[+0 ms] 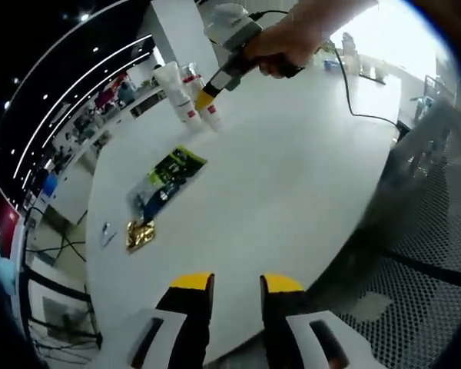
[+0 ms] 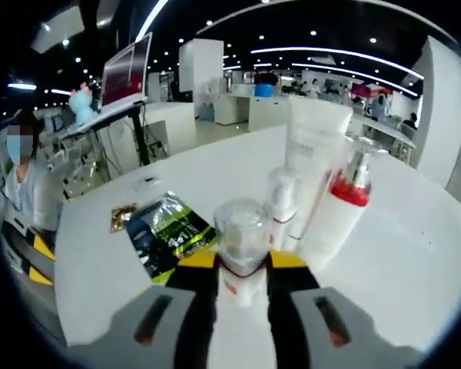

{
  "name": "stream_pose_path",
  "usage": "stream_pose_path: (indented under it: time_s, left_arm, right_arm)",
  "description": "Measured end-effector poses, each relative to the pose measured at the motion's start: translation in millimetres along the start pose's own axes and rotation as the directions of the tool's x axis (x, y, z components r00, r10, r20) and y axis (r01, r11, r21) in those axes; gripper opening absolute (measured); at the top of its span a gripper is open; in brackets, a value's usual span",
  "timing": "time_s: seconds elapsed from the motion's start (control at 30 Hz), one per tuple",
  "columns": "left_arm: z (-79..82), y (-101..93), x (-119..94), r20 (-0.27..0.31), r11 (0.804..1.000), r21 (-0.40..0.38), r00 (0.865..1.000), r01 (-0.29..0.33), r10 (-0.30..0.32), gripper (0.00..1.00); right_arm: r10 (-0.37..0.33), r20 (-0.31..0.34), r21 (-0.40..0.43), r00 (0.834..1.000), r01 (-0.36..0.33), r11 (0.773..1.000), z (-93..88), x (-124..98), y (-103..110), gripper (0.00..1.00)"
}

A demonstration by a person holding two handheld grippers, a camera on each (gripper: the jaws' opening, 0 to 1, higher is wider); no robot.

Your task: Arrange the skincare products in the storage area until every visible bottle or jar stands upright without overlapping.

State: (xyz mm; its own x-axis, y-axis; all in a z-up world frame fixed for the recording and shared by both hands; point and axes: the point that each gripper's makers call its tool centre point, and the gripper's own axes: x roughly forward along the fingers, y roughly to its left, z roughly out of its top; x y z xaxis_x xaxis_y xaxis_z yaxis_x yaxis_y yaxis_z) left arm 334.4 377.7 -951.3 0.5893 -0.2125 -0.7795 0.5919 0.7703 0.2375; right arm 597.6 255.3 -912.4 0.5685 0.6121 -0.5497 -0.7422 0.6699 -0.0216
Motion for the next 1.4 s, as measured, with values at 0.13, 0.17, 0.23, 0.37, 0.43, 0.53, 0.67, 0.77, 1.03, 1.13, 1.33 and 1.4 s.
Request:
stream_pose_path:
  time_s: [0.13, 0.17, 0.23, 0.37, 0.43, 0.53, 0.67, 0.77, 1.03, 1.13, 1.33, 1.4]
  left_arm:
    - [-0.1, -0.4, 0, 0.001, 1.000, -0.001, 1.000, 0.000, 0.000, 0.25]
    - [-0.5, -0.6, 0, -0.001, 1.000, -0.001, 1.000, 0.001, -0.001, 0.25]
    - [-1.5, -1.0, 0, -0.005, 1.000, 0.002, 1.000, 0.004, -0.004, 0.24]
    - [-2.1, -2.2, 1, -0.009, 1.000, 0.003, 1.000, 0.010, -0.010, 0.24]
    - [-2.5, -2.6, 1, -0.011, 1.000, 0.004, 1.000, 0.012, -0.012, 0.24]
    - [-3.0, -3.0, 1, -0.015, 1.000, 0.006, 1.000, 0.014, -0.014, 0.23]
    - [-3.0, -3.7, 1, -0.016, 1.000, 0.011, 1.000, 0.017, -0.017, 0.23]
    - [-3.0, -4.0, 1, -0.015, 1.000, 0.014, 1.000, 0.018, -0.018, 0.22]
    - [-2.3, -3.2, 1, -0.009, 1.000, 0.016, 1.000, 0.012, -0.012, 0.22]
    - [-2.7, -2.7, 1, -0.010, 1.000, 0.015, 1.000, 0.010, -0.010, 0.22]
    - [-1.7, -1.4, 0, -0.004, 1.000, 0.014, 1.000, 0.005, -0.005, 0.22]
    - [-1.8, -1.2, 0, -0.005, 1.000, 0.014, 1.000, 0.004, -0.004, 0.22]
  right_arm:
    - [0.000, 0.025, 0.001, 1.000, 0.000, 1.000, -0.9, 4, -5, 0.24]
    - [-0.001, 0.031, 0.002, 1.000, 0.001, 1.000, 0.4, 4, -5, 0.24]
    - [-0.012, 0.041, 0.005, 0.999, 0.011, 1.000, 1.2, 6, -9, 0.24]
    - [-0.032, 0.064, 0.009, 0.997, 0.032, 0.999, 1.3, 7, -16, 0.24]
    - [-0.043, 0.088, 0.043, 0.995, 0.039, 0.998, 1.7, 7, -18, 0.24]
    - [-0.043, 0.093, 0.045, 0.995, 0.039, 0.998, 1.7, 5, -16, 0.24]
    - [-0.046, 0.099, 0.043, 0.994, 0.042, 0.998, 3.5, 5, -14, 0.24]
    - [-0.048, 0.101, 0.050, 0.994, 0.044, 0.998, 3.9, 5, -14, 0.24]
    - [-0.041, -0.027, -0.030, 0.999, 0.040, 0.999, -13.0, 8, -7, 0.26]
    - [-0.044, -0.029, -0.012, 0.999, 0.043, 0.999, -15.7, 7, -7, 0.27]
    - [-0.063, -0.054, 0.017, 0.997, 0.064, 0.998, -16.9, 12, -9, 0.34]
    - [-0.070, -0.059, 0.025, 0.996, 0.071, 0.997, -17.1, 13, -11, 0.33]
